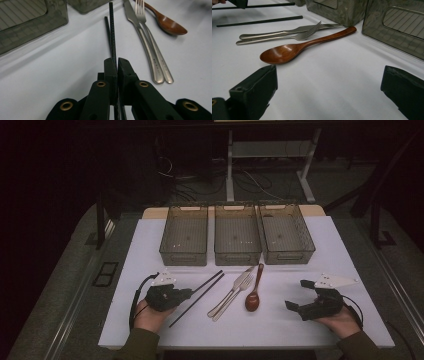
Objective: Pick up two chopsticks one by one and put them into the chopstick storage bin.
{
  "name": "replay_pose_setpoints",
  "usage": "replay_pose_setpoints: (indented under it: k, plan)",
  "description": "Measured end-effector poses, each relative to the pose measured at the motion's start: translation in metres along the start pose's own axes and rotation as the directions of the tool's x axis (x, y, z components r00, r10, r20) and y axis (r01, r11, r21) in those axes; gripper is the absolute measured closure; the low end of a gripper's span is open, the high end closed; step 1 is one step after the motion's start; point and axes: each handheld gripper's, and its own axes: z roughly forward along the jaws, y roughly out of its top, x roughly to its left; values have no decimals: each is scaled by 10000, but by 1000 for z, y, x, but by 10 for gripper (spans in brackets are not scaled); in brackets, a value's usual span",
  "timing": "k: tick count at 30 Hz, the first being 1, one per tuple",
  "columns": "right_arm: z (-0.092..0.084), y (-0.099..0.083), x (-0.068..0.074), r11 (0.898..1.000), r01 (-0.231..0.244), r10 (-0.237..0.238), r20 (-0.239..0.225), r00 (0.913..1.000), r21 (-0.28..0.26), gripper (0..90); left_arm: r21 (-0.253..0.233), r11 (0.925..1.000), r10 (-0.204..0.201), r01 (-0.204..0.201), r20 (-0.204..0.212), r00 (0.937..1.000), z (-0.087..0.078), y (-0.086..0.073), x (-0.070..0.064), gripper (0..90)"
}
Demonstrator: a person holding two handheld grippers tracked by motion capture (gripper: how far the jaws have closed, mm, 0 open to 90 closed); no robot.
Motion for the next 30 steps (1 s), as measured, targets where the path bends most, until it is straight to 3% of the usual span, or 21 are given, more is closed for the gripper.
replay_pose_setpoints:
  k: [7, 17, 30]
  plan:
    - [0, 0, 0, 10000, -40, 40, -26, 10000, -43, 3, 56, 9995, 313, -314, 219, 9993, -3, 10, -6, 856]
    - [0, 0, 0, 10000, -16, 16, -49, 10000, -18, 2, -260, 9992, 316, -310, 264, 9992, -11, 19, -5, 857]
    - [0, 0, 0, 10000, -64, 64, 14, 10000, -21, 3, -747, 9970, 174, -177, -37, 9998, -24, 40, 0, 856]
